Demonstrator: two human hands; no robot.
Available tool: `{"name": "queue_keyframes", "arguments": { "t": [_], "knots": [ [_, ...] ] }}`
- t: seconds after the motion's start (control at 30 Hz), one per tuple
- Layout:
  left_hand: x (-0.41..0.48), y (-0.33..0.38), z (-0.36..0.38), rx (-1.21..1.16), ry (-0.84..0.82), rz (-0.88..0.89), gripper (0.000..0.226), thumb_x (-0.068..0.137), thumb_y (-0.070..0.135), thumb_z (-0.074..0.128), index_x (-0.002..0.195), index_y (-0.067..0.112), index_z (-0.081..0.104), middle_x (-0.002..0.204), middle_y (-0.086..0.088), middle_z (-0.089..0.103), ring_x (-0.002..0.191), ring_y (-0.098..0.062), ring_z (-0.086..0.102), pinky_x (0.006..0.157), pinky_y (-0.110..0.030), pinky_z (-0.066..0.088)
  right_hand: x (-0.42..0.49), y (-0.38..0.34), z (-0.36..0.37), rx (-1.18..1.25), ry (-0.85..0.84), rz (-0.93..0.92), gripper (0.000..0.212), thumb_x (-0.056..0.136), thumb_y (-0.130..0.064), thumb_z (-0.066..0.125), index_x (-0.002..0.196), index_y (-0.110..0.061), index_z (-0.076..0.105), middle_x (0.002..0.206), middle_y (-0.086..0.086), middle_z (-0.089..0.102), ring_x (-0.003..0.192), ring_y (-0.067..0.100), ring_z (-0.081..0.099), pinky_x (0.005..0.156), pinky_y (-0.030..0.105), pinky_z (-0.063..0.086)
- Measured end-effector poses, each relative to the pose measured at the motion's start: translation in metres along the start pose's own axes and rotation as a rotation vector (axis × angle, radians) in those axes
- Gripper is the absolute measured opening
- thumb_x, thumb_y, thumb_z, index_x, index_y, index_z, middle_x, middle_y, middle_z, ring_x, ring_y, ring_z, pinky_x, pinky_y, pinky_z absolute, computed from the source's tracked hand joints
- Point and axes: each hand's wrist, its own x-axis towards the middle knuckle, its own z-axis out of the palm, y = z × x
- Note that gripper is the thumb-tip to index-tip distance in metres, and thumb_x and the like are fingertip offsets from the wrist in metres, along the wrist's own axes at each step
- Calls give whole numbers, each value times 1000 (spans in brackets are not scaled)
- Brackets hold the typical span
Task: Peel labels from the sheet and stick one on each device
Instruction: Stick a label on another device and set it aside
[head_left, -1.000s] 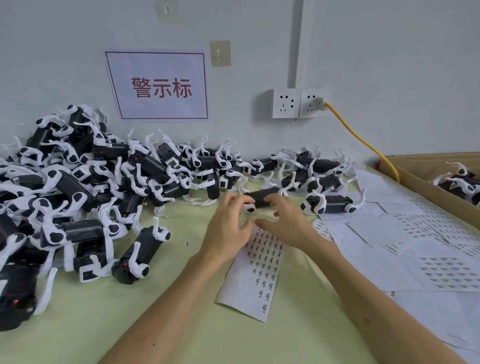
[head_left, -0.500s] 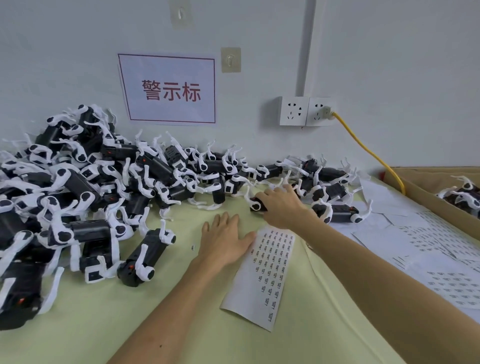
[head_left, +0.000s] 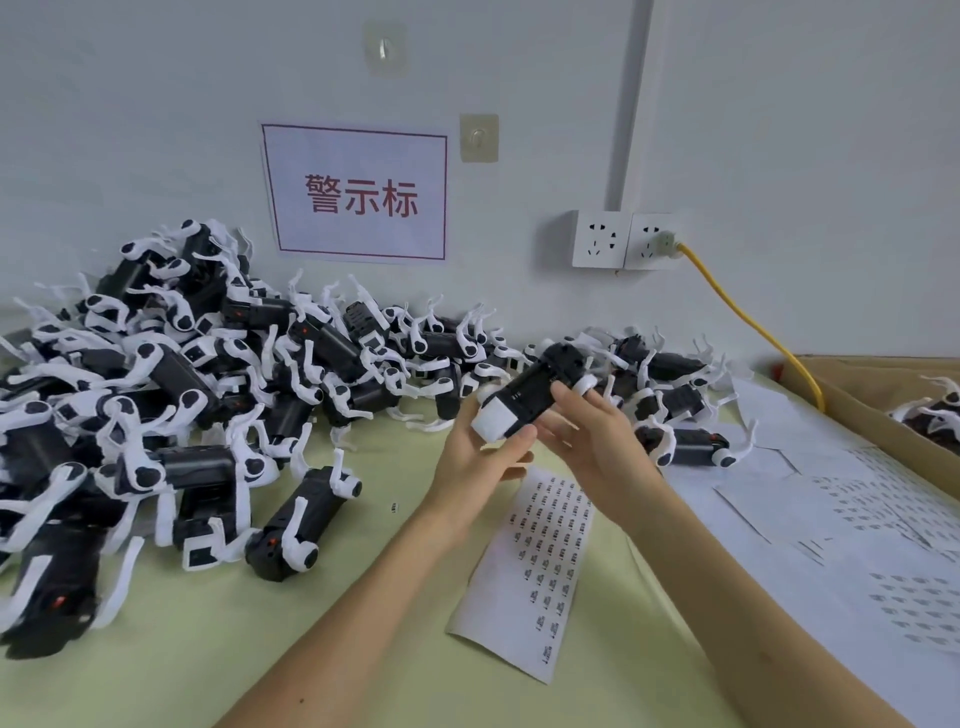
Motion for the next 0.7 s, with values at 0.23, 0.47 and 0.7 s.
{"name": "queue_keyframes", "arguments": {
  "t": [0.23,0.47,0.7],
  "knots": [
    [9,4,-12,-124,264,-48,14,95,19,70,105,14,62,77,-7,69,66,-18,64,64,-30,52,-4,15,1,-955,415,-392,23,95,-35,69,78,-20,70,63,-1,66,52,3,54,55,21,42],
    [6,8,-15,-100,292,-116,9,93,15,62,88,8,59,63,-8,51,46,-14,45,48,-23,38,-7,15,1,-1351,106,-564,76,85,-41,76,151,-26,42,150,-8,42,138,10,39,111,30,31],
    [3,7,-10,-30,316,31,16,93,16,66,81,9,57,63,-4,45,51,-14,46,54,-24,38,-12,21,9,-1356,20,-471,46,91,-43,68,134,-29,57,110,-10,59,94,13,58,80,34,49]
  ]
}}
